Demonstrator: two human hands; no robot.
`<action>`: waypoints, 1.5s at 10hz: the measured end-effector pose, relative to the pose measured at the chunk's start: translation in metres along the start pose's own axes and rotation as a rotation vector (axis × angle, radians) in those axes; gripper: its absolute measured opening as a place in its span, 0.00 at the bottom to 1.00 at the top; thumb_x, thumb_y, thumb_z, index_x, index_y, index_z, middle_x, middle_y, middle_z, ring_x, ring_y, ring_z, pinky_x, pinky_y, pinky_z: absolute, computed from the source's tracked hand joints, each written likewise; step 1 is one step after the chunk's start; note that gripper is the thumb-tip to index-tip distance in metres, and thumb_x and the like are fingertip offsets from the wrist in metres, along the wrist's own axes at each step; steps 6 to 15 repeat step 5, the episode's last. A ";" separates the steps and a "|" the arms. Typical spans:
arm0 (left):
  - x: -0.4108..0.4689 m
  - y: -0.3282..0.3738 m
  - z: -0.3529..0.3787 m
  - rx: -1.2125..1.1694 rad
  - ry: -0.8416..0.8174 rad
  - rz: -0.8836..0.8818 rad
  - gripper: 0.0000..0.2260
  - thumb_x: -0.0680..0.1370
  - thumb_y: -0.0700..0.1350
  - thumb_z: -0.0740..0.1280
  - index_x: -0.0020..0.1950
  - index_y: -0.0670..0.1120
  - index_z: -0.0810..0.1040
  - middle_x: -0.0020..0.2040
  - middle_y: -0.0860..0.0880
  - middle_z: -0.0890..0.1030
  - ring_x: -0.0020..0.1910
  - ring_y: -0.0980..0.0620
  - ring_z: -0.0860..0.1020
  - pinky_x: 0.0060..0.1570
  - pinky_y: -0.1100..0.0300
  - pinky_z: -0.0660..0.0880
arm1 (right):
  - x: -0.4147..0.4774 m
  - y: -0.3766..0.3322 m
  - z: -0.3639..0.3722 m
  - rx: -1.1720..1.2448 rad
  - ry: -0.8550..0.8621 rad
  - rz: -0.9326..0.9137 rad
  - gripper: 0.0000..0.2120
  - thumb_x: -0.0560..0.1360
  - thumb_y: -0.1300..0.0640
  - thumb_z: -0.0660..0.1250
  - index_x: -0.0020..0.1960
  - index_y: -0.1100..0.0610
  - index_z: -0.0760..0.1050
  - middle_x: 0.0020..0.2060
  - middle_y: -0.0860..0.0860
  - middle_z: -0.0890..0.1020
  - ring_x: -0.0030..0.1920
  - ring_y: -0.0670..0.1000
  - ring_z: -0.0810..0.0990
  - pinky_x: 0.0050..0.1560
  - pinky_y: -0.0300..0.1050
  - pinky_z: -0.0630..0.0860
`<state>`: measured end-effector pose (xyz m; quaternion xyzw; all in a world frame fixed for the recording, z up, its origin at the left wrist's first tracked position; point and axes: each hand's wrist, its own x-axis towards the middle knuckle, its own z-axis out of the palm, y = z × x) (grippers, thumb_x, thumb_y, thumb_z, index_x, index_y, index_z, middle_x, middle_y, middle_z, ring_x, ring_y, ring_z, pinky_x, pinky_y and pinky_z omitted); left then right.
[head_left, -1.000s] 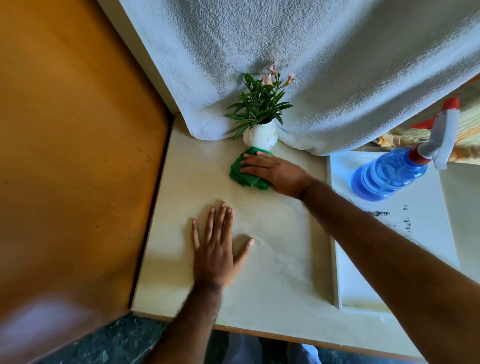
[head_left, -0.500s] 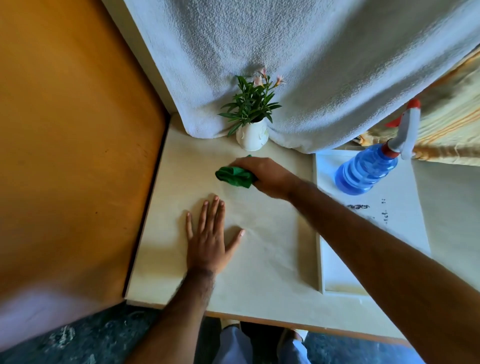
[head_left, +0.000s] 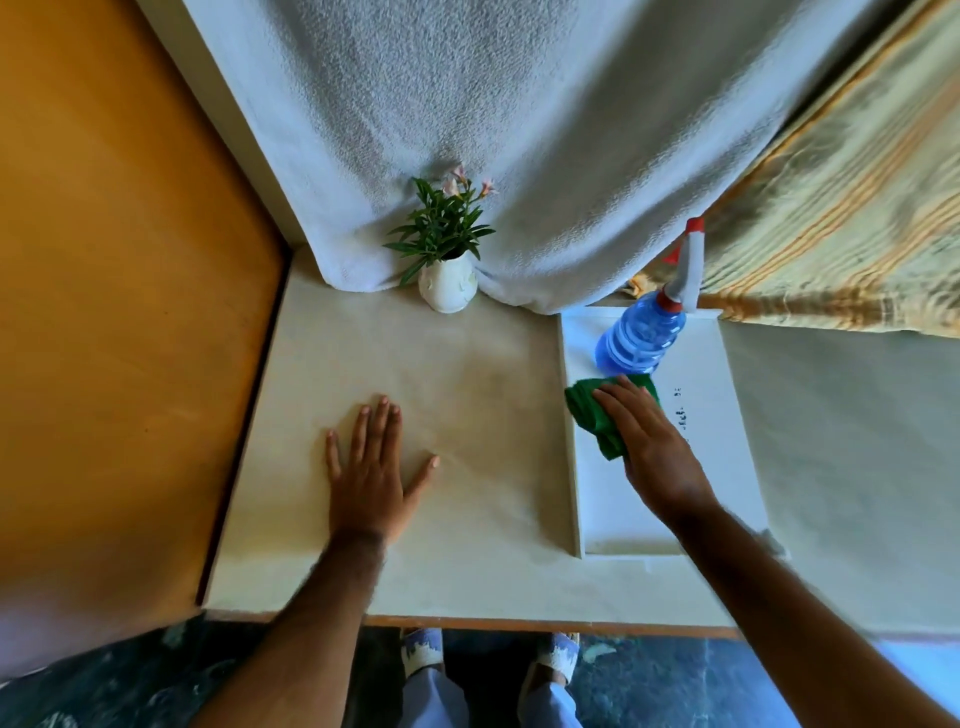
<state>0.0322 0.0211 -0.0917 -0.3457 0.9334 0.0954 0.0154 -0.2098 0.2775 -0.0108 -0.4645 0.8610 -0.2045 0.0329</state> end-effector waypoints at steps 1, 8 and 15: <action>-0.001 0.000 0.002 0.012 0.020 0.005 0.41 0.79 0.71 0.50 0.85 0.48 0.57 0.86 0.48 0.58 0.85 0.46 0.59 0.81 0.32 0.54 | -0.025 0.025 0.008 -0.040 -0.035 0.089 0.29 0.70 0.81 0.70 0.70 0.70 0.73 0.69 0.66 0.76 0.72 0.68 0.72 0.70 0.71 0.71; 0.002 0.008 -0.011 0.030 -0.159 -0.012 0.50 0.73 0.77 0.31 0.86 0.48 0.49 0.87 0.48 0.48 0.86 0.46 0.51 0.82 0.32 0.46 | -0.046 0.033 0.014 -0.149 -0.385 0.079 0.47 0.74 0.36 0.55 0.82 0.62 0.44 0.83 0.60 0.46 0.83 0.58 0.44 0.81 0.62 0.54; 0.002 0.008 -0.011 0.030 -0.159 -0.012 0.50 0.73 0.77 0.31 0.86 0.48 0.49 0.87 0.48 0.48 0.86 0.46 0.51 0.82 0.32 0.46 | -0.046 0.033 0.014 -0.149 -0.385 0.079 0.47 0.74 0.36 0.55 0.82 0.62 0.44 0.83 0.60 0.46 0.83 0.58 0.44 0.81 0.62 0.54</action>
